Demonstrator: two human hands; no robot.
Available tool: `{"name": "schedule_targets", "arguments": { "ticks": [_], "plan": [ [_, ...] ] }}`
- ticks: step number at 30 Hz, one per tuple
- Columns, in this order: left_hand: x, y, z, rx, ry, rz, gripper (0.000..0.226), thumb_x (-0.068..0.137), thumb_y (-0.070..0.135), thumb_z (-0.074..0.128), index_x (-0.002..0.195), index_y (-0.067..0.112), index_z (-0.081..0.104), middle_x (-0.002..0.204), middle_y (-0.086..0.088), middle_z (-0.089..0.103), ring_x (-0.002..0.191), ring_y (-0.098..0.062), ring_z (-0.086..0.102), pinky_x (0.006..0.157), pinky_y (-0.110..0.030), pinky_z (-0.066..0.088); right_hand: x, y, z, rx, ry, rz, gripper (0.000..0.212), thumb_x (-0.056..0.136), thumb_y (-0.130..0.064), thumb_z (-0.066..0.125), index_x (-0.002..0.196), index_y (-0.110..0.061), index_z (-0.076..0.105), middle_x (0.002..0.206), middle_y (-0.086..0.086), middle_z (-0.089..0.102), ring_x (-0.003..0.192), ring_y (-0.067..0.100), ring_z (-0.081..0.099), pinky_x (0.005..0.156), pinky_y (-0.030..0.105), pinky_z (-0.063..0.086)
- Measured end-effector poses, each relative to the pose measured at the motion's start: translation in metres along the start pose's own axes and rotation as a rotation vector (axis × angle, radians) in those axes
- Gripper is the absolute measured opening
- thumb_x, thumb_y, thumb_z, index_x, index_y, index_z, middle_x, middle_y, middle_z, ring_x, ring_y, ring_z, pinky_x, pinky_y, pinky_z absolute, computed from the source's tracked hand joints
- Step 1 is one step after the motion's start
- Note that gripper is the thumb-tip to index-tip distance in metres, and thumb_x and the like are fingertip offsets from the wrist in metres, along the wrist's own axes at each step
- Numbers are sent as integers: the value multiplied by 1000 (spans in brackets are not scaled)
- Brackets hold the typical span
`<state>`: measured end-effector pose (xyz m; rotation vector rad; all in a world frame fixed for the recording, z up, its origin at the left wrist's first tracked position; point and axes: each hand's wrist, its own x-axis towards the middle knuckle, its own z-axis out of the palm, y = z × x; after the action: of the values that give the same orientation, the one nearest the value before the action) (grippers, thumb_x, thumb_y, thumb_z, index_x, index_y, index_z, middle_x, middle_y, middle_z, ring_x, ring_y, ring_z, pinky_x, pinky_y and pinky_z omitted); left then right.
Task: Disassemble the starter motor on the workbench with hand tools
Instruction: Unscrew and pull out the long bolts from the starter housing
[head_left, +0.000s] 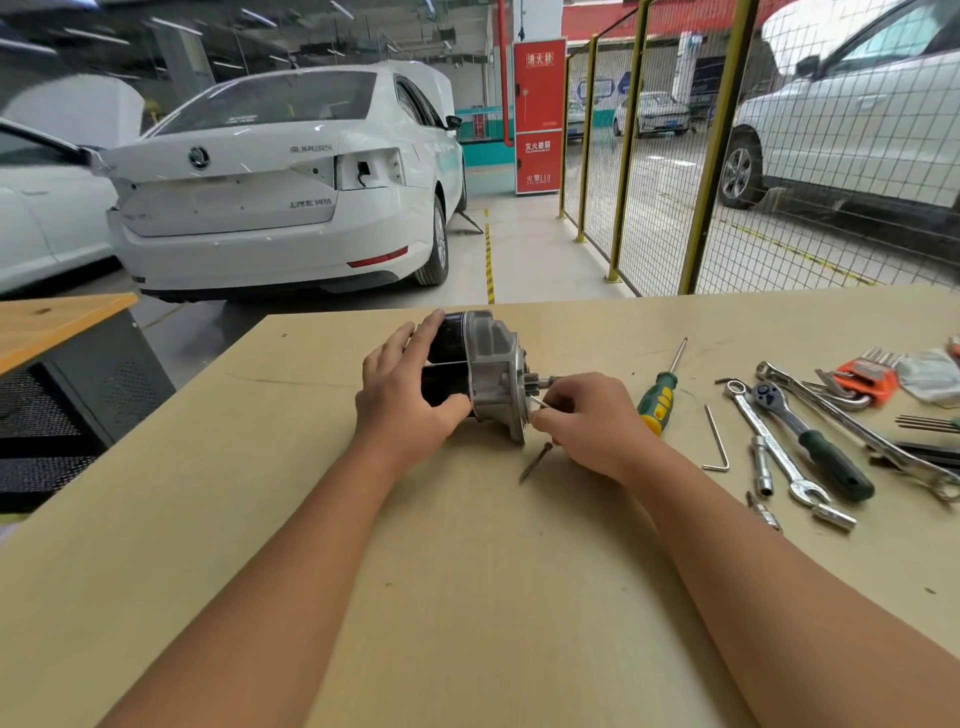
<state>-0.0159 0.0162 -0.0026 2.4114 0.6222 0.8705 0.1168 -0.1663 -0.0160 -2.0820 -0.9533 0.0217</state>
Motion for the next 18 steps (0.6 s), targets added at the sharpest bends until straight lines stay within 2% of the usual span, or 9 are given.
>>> {"name": "schedule_targets", "arguments": {
  "ticks": [3,5,8,10,12,15,18],
  "plan": [
    [0,-1,-1,30,-7,13,98,67,47,61,158,50,25,162,7,34,144,-26,29,114,-52,39,0,0,0,54,28,-8,18,80,-29,69,64,-22,67,62,-2,64,68,21,62,60,33,49],
    [1,-3,-2,77,-19,24,103,64,51,63,157,54,20,162,8,32,144,-26,29,113,-51,40,-1,0,0,69,32,-28,16,78,-31,73,68,-20,68,63,-1,62,64,19,58,58,33,46],
    [2,-6,-1,176,-28,39,113,58,56,66,155,60,9,164,7,27,145,-27,28,107,-51,42,-1,0,0,82,98,-55,13,74,-32,78,77,-24,69,65,-8,59,61,6,50,53,22,40],
    [2,-6,0,241,-15,50,118,56,55,71,154,61,4,165,4,24,147,-28,27,106,-53,42,-1,-1,-2,127,167,-78,15,71,-31,79,79,-28,68,70,-10,62,66,3,54,54,11,38],
    [2,-7,2,288,2,56,124,58,54,80,154,62,2,167,1,21,148,-30,26,106,-57,41,-1,-3,-3,170,204,-131,22,67,-33,82,81,-31,66,78,-12,63,76,1,56,59,8,38],
    [1,-5,4,336,28,77,128,58,61,87,153,63,1,168,-2,18,149,-31,25,105,-58,39,-3,-3,-3,153,135,-205,31,63,-43,86,82,-36,64,83,-13,63,81,1,57,64,9,39],
    [-1,0,5,397,68,120,130,55,68,87,155,59,4,169,-4,15,150,-31,21,108,-57,36,-4,-6,-3,104,-33,-245,33,60,-49,87,71,-28,64,69,-7,63,64,6,54,55,20,41]
  ]
}}
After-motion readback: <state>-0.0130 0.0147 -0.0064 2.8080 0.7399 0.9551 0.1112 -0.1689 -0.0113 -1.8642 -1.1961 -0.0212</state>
